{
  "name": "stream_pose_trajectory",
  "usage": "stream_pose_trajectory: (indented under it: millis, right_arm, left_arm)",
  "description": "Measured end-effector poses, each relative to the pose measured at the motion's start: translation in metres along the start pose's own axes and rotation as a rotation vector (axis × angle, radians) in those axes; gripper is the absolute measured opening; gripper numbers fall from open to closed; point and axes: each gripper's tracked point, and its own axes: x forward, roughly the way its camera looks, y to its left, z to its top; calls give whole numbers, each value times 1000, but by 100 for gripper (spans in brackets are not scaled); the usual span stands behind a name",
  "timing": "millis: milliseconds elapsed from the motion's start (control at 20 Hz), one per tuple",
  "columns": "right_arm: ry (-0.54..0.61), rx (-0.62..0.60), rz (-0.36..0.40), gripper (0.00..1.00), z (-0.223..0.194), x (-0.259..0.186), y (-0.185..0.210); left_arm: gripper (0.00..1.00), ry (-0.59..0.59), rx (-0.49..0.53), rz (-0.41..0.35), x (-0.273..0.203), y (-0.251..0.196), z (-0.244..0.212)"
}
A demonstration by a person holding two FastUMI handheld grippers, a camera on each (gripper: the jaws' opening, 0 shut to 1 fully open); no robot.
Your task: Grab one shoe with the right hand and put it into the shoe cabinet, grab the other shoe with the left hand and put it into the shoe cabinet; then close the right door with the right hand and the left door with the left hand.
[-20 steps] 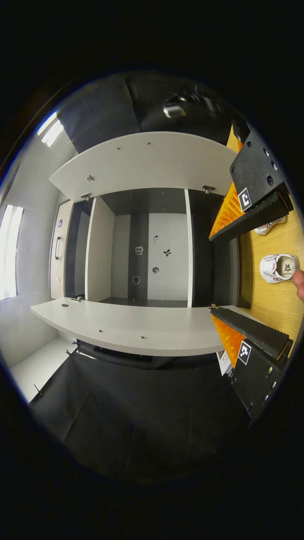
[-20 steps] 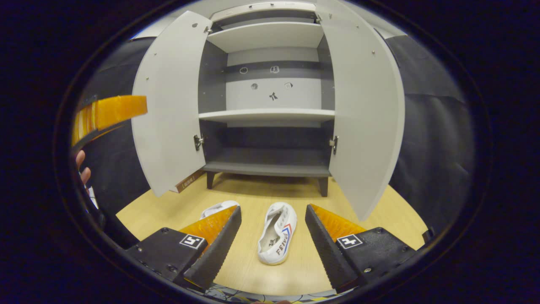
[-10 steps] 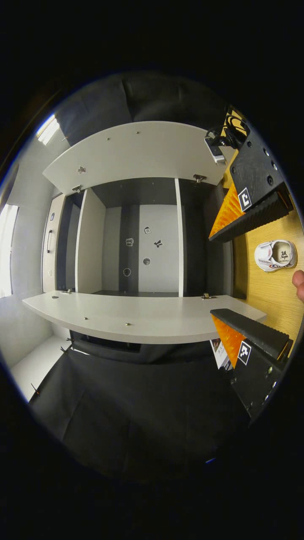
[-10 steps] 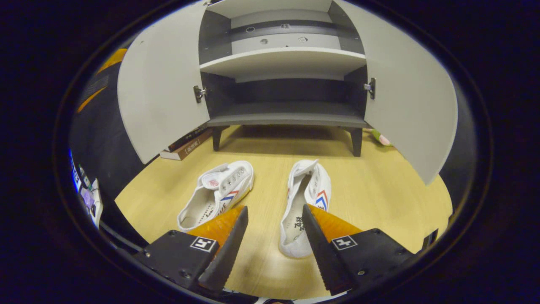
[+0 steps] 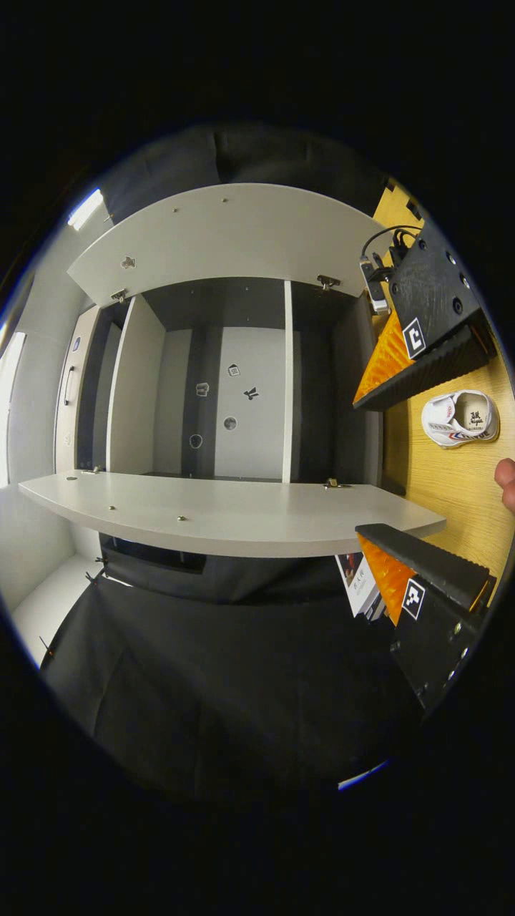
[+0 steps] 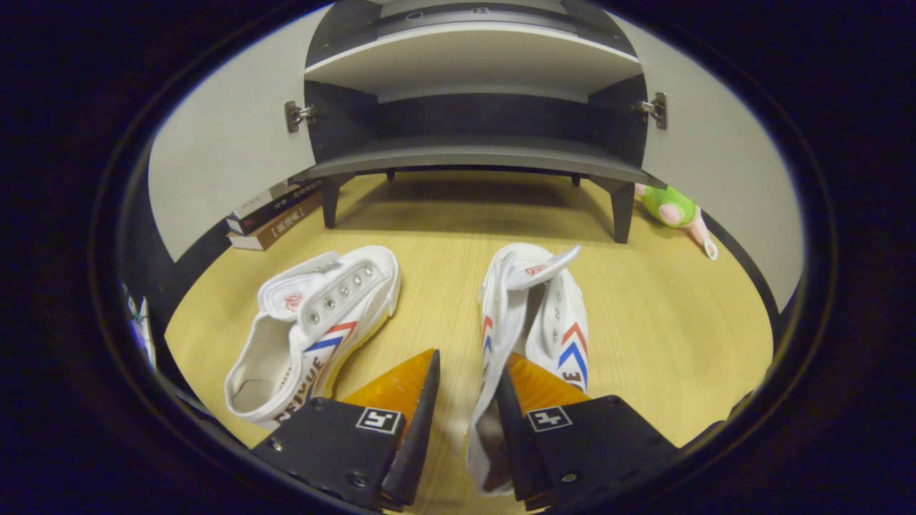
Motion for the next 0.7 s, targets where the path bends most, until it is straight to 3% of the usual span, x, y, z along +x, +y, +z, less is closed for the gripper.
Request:
stream_pose_trajectory:
  millis: [50, 100, 250, 350, 550, 700]
  right_arm:
    - [-10, -20, -17, 40, 3, 5, -2]
    - [-20, -32, -27, 43, 5, 10, -4]
    - [-43, -50, -61, 23, 16, 26, -9]
    - [-62, -55, -63, 14, 19, 30, -10]
    - [-83, -32, -47, 5, 22, 29, -14]
    - [-124, -44, -59, 5, 32, 21, -20]
  left_arm:
    - [95, -5, 6, 4, 0, 1, 0]
    - [95, -6, 12, 3, 0, 1, -1]
    - [95, 8, 26, -3, 1, 0, -6]
    - [95, 13, 29, -7, 1, -3, -8]
    - [95, 31, 33, -15, 1, -5, -15]
    - [95, 39, 38, -23, 0, -9, -20]
